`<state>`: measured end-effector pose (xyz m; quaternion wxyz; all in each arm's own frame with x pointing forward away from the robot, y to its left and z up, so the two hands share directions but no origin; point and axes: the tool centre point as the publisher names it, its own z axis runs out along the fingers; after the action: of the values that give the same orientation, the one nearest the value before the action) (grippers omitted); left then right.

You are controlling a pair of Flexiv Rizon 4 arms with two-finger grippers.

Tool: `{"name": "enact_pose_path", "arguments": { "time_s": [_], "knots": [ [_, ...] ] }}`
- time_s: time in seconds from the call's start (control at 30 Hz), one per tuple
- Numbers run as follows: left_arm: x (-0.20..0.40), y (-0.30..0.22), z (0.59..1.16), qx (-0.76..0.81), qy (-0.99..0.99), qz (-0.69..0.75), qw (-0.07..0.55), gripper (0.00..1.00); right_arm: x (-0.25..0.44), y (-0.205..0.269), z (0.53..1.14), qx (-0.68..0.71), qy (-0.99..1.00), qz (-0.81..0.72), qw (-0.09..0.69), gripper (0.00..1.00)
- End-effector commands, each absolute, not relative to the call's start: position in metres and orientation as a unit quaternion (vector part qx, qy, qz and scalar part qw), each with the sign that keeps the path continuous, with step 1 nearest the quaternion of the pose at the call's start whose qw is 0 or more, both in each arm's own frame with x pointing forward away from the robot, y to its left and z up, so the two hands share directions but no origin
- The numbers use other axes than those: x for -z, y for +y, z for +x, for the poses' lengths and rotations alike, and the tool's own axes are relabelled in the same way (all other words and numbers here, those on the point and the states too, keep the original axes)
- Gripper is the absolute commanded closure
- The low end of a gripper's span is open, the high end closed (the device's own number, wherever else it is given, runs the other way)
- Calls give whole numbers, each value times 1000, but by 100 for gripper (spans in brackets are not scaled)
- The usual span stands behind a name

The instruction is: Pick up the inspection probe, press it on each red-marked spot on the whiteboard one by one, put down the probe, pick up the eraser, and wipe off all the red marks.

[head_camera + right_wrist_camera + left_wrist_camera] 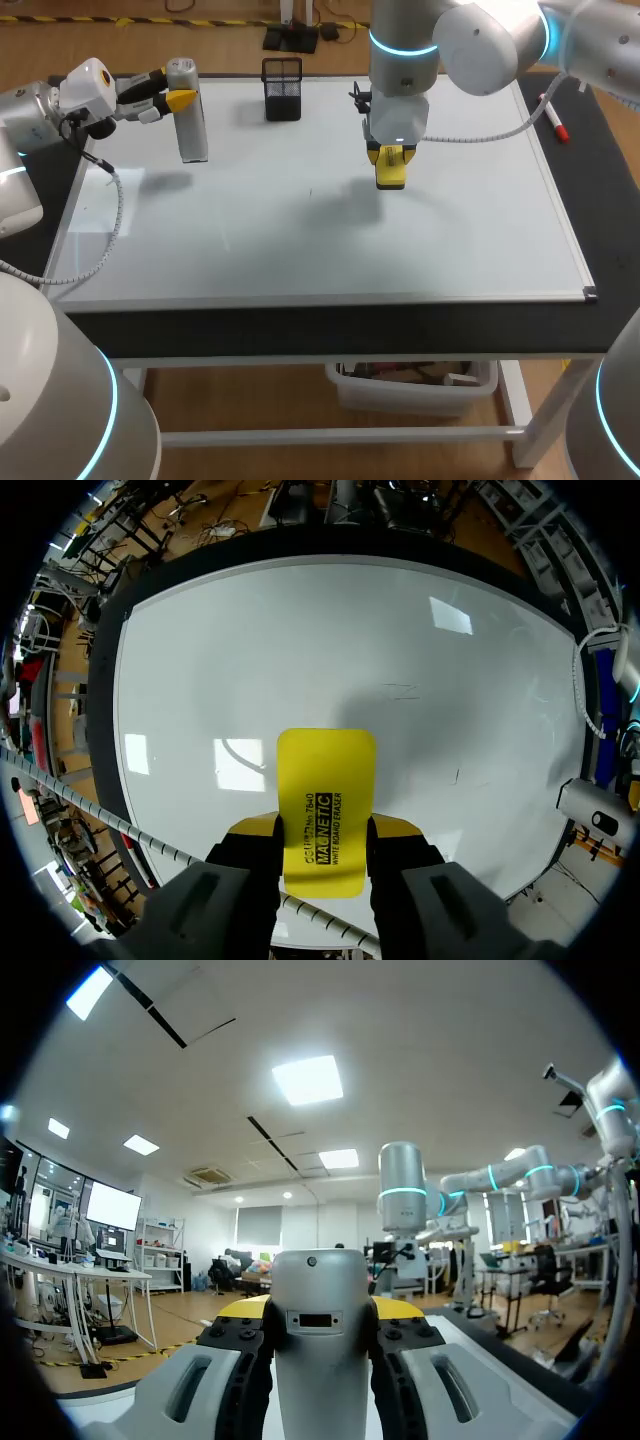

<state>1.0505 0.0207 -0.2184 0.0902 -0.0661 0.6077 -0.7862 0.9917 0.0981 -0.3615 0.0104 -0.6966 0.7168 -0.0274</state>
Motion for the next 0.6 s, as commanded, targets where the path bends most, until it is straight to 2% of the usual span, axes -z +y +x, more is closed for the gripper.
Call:
{"name": "enact_pose_path", "arguments": {
  "time_s": [0.03,0.6],
  "knots": [
    [217,20,1050,786,608,-67,92,100,360,98,993,29,716,-697,9,100],
    [217,20,1050,786,608,-67,92,100,359,100,1074,44,694,-718,27,100]
  ]
}}
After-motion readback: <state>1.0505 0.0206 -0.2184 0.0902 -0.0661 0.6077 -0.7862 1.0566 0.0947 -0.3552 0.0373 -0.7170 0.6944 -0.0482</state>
